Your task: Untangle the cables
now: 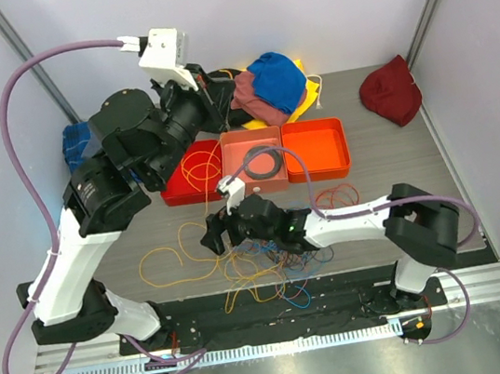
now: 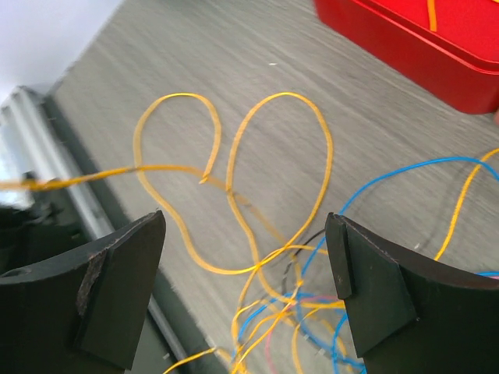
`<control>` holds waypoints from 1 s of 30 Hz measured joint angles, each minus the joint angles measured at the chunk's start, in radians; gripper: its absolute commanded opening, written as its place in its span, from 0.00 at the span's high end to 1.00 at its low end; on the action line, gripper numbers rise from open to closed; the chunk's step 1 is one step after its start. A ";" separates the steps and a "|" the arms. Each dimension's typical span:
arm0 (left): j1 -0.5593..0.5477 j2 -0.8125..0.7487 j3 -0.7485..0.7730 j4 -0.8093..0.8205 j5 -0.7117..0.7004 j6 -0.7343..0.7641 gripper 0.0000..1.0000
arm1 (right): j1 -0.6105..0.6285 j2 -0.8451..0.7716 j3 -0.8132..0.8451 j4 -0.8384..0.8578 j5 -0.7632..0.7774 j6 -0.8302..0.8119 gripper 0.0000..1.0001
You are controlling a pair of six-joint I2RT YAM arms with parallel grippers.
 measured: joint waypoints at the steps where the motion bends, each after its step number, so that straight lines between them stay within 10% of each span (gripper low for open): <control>1: 0.000 -0.003 -0.008 0.001 0.003 -0.003 1.00 | 0.000 0.022 0.010 0.001 0.017 -0.003 0.15; 12: 0.000 -0.072 -0.137 0.019 0.018 -0.030 1.00 | -0.001 0.135 0.068 0.025 0.140 -0.020 0.98; 30: 0.000 -0.389 -0.617 0.174 -0.149 -0.056 0.90 | -0.001 -0.471 0.333 -0.373 0.342 -0.182 0.99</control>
